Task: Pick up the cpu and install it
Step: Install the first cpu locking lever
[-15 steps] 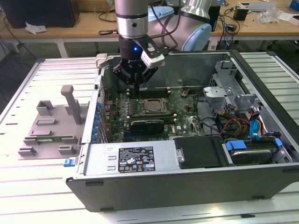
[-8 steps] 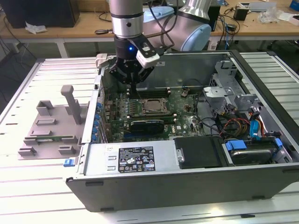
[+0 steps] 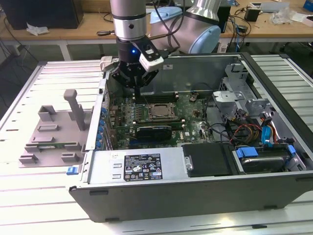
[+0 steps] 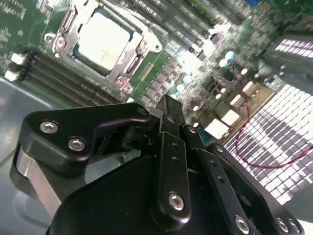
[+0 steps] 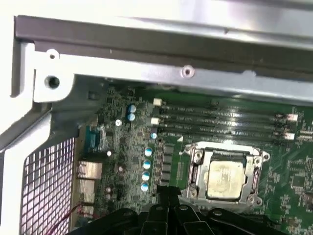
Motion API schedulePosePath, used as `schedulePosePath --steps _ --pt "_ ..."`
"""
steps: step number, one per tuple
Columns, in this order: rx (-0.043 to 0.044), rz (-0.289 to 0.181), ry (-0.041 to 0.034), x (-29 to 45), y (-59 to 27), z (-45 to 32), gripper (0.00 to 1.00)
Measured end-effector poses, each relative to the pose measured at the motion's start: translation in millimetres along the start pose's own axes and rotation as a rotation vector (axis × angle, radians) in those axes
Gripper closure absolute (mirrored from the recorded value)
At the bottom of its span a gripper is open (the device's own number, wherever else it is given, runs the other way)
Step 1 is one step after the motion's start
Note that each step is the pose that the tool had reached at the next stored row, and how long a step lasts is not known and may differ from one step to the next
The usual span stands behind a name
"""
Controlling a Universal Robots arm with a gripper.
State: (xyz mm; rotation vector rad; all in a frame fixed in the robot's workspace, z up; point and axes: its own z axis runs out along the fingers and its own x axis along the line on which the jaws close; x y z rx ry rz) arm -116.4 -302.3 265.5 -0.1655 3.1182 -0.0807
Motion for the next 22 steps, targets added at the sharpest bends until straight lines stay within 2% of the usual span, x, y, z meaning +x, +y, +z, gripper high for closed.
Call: schedulePosePath --steps 1,3,4,5,6,8,12,13,17,18,19,20,22 --pt "-0.0282 0.001 -0.0034 0.3 0.0 0.0 0.89" --pt "-0.09 0.002 -0.0112 0.9 0.0 0.0 0.89" --pt "-0.1125 0.003 -0.0167 2.8 0.3 0.3 0.89" --pt "-0.1271 0.003 -0.0225 5.5 0.6 0.8 0.89" --pt "-0.1549 0.003 -0.0272 6.3 0.6 1.1 0.89" --pt "-0.1969 0.004 -0.0324 6.6 -0.6 3.2 0.89" --pt "-0.2196 0.005 -0.0341 5.7 -3.9 8.7 0.89" --pt "-0.2234 0.006 -0.032 3.9 -4.7 9.5 0.89" --pt "-0.232 0.007 -0.0138 -5.5 -8.4 11.6 0.89" --pt "-0.2336 0.007 -0.0057 -9.2 -9.7 12.2 0.89" --pt "-0.2341 0.008 -0.0009 -11.2 -10.2 12.4 0.89" --pt "-0.2346 0.008 0.0027 -12.3 -10.5 12.5 0.89" --pt "-0.2346 0.008 0.0027 -12.3 -10.5 12.6 0.89"
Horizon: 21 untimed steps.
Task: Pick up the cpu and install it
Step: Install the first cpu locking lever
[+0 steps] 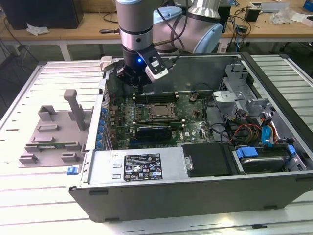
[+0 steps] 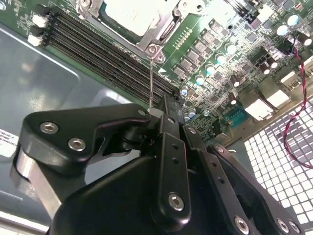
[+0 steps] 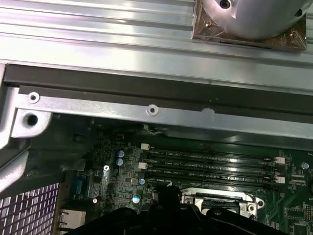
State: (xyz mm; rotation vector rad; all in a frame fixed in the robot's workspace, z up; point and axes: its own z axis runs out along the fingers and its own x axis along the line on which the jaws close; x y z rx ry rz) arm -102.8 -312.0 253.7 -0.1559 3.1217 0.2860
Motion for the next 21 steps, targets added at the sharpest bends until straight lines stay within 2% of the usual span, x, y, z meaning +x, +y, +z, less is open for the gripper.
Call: schedulePosePath --steps 1,3,4,7,12,16,18,19,20,21 --pt "0.0001 0.0 0.0002 0.0 0.0 0.0 0.89" --pt "0.0005 -0.001 -0.0054 -1.1 -0.2 0.6 0.89" --pt "0.0004 -0.001 -0.0055 -2.3 -0.4 0.7 0.89" --pt "0.0005 -0.001 -0.0054 -10.2 -1.8 0.5 0.89" --pt "0.0005 -0.001 -0.0053 -28.1 -4.5 0.5 0.89" --pt "0.0005 -0.001 -0.0055 -30.9 -5.0 0.5 0.89" --pt "0.0012 -0.003 -0.0127 -30.9 -5.2 1.7 0.89" --pt "0.0025 -0.005 -0.0246 -30.8 -5.4 2.5 0.89" --pt "0.0042 -0.008 -0.0401 -30.8 -5.6 3.1 0.89" --pt "0.0053 -0.01 -0.0498 -30.8 -5.7 3.4 0.89"
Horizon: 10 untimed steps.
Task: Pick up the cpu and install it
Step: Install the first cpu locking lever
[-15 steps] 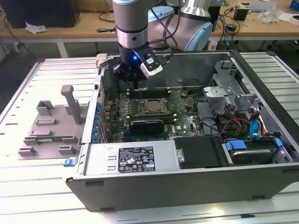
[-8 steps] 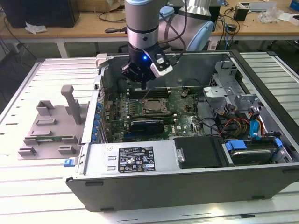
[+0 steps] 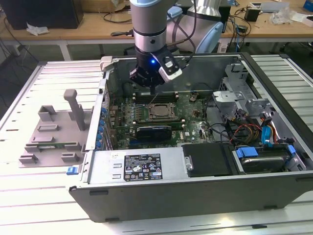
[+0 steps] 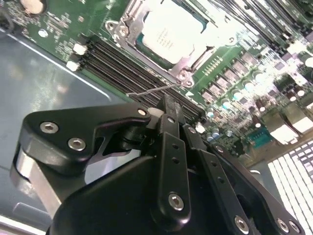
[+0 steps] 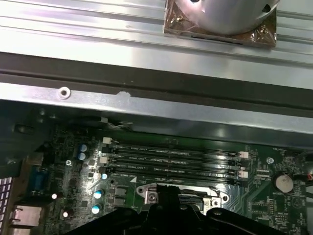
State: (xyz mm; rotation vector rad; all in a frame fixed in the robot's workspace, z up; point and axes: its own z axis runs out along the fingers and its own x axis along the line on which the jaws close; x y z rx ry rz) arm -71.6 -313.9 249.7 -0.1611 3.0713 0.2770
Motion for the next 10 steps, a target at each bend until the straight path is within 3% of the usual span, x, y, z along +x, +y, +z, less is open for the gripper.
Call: schedulePosePath --steps 1,2,3,6,8,10 --pt "0.0009 -0.001 -0.0077 0.0 -0.1 0.3 0.89" --pt "0.002 -0.004 -0.0204 0.0 -0.2 1.2 0.89" --pt "0.0024 -0.004 -0.0231 0.1 -0.6 2.7 0.89" --pt "0.0024 -0.004 -0.0233 0.5 -1.6 8.3 0.89" --pt "0.0025 -0.004 -0.0234 -0.7 -3.2 16.8 0.89" --pt "0.0026 -0.003 -0.0233 -3.6 -3.8 18.0 0.89"
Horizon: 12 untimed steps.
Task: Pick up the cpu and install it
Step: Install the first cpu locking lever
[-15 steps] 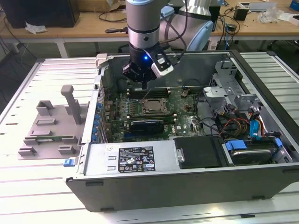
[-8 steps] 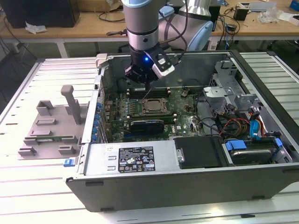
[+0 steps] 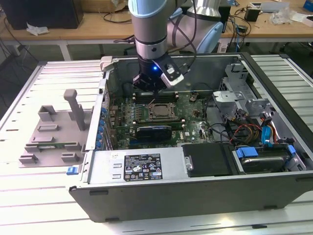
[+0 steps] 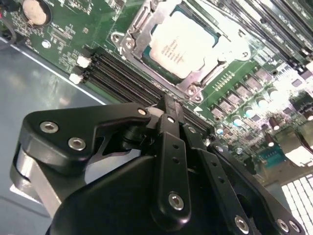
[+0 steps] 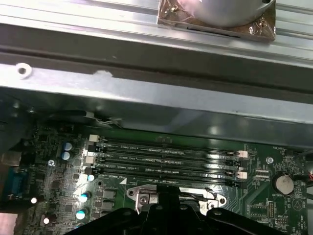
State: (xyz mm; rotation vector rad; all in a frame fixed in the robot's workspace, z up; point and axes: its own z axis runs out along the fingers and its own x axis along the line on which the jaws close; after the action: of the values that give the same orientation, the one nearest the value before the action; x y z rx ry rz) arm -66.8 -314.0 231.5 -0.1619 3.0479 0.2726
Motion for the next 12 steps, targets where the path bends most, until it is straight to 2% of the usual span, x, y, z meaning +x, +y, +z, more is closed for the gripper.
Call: schedulePosePath --steps 5,12 --pt "0.0002 0.003 -0.0007 -3.2 1.6 1.9 0.89" --pt "0.0008 0.012 -0.0023 -3.9 10.0 5.3 0.89"
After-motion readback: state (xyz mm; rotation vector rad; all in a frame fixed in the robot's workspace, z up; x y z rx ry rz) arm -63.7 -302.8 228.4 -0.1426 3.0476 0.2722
